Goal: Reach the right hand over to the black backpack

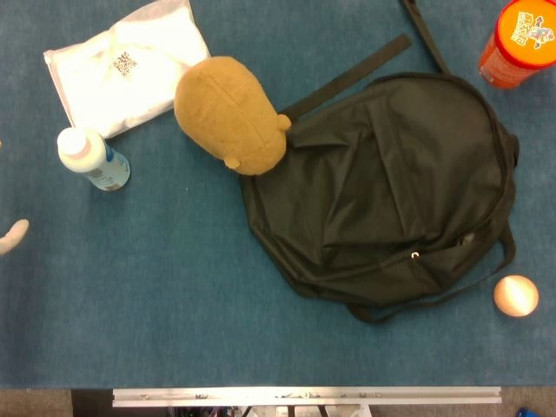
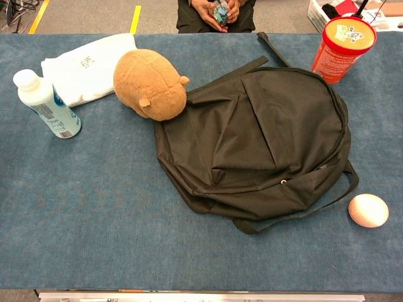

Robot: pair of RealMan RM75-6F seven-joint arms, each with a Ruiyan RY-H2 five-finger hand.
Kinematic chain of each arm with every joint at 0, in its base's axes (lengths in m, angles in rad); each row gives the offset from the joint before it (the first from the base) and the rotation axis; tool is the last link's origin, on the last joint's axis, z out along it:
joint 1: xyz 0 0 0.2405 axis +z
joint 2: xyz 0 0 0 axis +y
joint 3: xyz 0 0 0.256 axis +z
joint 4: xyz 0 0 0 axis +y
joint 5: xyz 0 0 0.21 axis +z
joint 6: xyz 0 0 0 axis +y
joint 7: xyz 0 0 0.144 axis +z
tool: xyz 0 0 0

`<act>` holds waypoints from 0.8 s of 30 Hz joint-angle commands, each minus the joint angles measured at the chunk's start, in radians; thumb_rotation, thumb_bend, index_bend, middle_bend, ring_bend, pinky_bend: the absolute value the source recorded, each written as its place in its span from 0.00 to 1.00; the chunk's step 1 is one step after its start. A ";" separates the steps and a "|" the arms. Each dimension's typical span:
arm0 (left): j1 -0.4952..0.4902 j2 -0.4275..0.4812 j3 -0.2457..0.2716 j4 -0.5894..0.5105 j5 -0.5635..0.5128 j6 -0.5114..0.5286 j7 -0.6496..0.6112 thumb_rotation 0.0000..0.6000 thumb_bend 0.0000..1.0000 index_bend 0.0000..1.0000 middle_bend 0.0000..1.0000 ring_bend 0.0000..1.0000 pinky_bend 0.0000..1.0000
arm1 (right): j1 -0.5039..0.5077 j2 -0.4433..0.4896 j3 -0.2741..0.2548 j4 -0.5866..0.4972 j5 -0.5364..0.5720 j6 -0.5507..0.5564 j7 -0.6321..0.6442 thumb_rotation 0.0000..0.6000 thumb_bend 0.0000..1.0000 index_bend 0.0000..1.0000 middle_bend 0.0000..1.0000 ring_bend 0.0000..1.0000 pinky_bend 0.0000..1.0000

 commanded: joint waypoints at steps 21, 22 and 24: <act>0.010 0.010 0.004 -0.013 0.011 0.011 -0.010 1.00 0.15 0.17 0.15 0.08 0.10 | 0.174 -0.065 0.031 0.038 0.002 -0.229 0.047 1.00 0.09 0.25 0.39 0.27 0.38; 0.012 0.012 0.004 -0.015 0.010 0.013 -0.012 1.00 0.15 0.17 0.15 0.08 0.10 | 0.184 -0.076 0.032 0.049 0.009 -0.245 0.052 1.00 0.09 0.25 0.39 0.27 0.38; 0.016 0.016 0.003 -0.018 0.008 0.018 -0.016 1.00 0.15 0.17 0.15 0.08 0.10 | 0.205 -0.100 0.033 0.072 0.026 -0.281 0.058 1.00 0.09 0.25 0.39 0.27 0.38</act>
